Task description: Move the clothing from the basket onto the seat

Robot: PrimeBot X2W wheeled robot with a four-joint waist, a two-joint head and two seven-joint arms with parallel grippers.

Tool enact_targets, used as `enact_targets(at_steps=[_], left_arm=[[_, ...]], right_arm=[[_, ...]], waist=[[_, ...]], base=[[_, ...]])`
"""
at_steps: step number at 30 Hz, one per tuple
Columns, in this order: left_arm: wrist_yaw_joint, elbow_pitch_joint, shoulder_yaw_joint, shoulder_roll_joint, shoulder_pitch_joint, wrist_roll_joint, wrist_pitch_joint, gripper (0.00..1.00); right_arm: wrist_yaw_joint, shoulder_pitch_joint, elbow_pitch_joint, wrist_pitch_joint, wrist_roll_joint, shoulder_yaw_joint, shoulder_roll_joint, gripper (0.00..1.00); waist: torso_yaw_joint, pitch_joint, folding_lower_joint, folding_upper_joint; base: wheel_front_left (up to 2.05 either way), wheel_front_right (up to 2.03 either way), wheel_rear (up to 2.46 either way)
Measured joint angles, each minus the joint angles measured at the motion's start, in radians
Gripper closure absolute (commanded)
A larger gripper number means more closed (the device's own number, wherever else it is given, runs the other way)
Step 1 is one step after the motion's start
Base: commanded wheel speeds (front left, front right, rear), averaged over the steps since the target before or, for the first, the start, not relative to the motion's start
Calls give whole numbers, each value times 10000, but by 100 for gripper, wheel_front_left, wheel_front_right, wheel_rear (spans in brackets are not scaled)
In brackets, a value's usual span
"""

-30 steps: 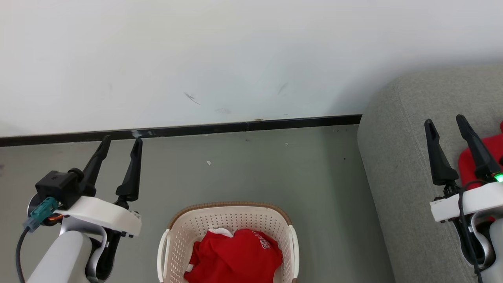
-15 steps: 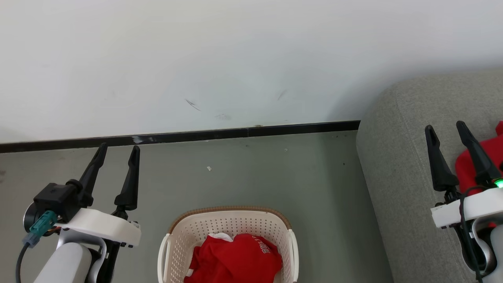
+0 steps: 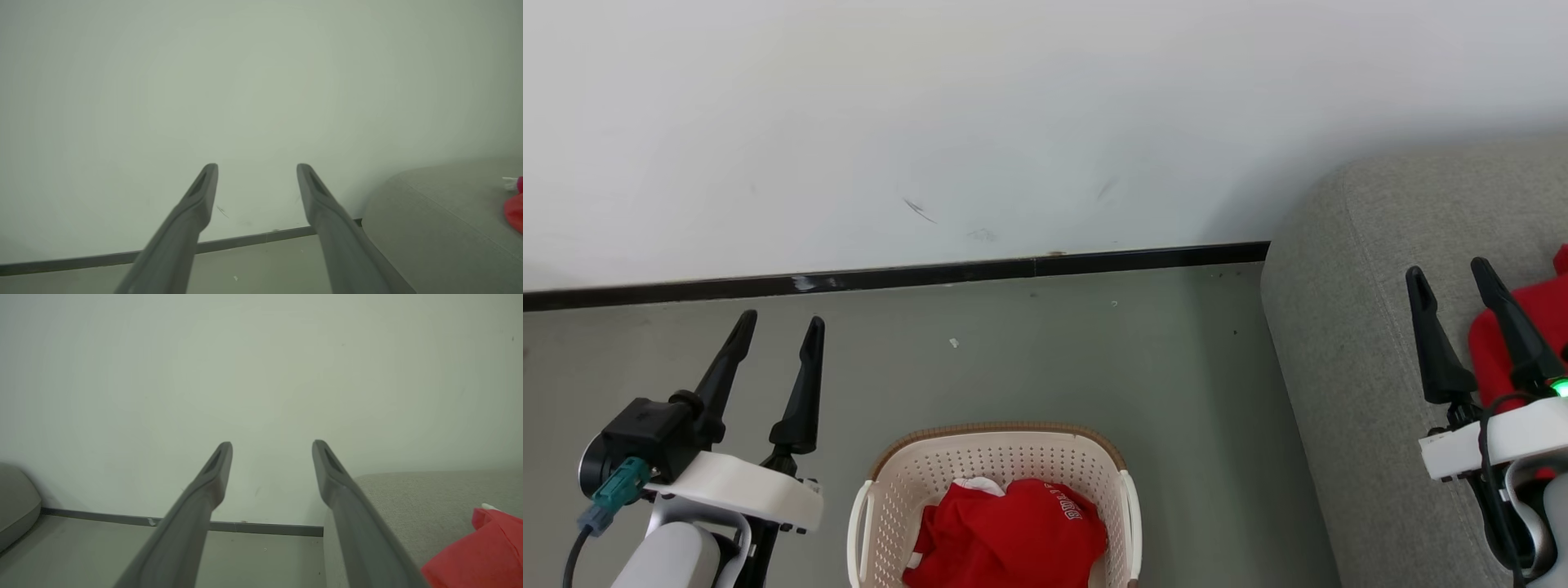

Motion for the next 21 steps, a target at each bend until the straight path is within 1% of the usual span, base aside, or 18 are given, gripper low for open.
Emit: enact_targets(at_steps=[12,21], left_arm=[[-15,2,-305,38,222,-2,36,0],[-119,48,-627,29,223,-2,382,0]], right_arm=[[0,0,-146,0,13,13,10,0],[0,-51,-330,0,13,102,56,0]], waist=[[-116,345,0,0],[-299,797,0,0]], base=[[0,0,0],[0,0,0]])
